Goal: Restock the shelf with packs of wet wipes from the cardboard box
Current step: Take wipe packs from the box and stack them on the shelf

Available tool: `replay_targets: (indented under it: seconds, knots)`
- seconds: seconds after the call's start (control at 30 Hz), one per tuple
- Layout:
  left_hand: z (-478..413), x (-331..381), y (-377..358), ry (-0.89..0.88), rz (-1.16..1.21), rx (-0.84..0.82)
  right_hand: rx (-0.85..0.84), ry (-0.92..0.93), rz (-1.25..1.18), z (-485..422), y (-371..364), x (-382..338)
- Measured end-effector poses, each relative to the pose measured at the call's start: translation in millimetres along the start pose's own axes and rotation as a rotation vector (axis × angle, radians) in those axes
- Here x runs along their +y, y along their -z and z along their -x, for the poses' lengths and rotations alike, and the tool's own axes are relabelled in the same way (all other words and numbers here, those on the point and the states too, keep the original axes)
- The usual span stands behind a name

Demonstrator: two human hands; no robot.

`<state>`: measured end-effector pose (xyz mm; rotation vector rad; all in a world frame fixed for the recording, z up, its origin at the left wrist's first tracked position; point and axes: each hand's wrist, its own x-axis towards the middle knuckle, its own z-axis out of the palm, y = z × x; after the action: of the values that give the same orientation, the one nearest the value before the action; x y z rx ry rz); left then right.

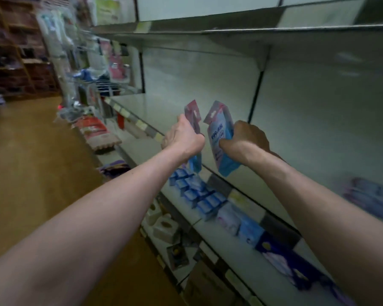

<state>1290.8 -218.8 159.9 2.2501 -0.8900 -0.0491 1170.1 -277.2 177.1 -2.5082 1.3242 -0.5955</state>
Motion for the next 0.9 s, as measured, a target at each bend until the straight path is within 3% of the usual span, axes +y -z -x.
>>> replay_targets:
  seconds: [0.3,0.43,0.57,0.8,0.9]
  knots:
    - [18.0,114.1,-85.1,-0.284,0.141,-0.221,0.141,-0.17,0.101,7.1,57.1,113.9]
    - [25.3,149.9,-114.5,-0.32,0.21,-0.324,0.16,-0.286,0.133,13.0,74.2,146.9]
    - [21.2,178.0,-141.9,-0.334,0.427,-0.469,0.178,-0.396,0.144,15.2,86.4,174.6]
    - [27.0,213.4,-181.3,-0.193,0.725,-0.667,0.217,-0.561,0.158,20.7,97.0,211.6]
    - [33.3,220.7,-188.6,0.011,0.913,-0.798,0.212,-0.607,0.127,24.8,100.8,230.6]
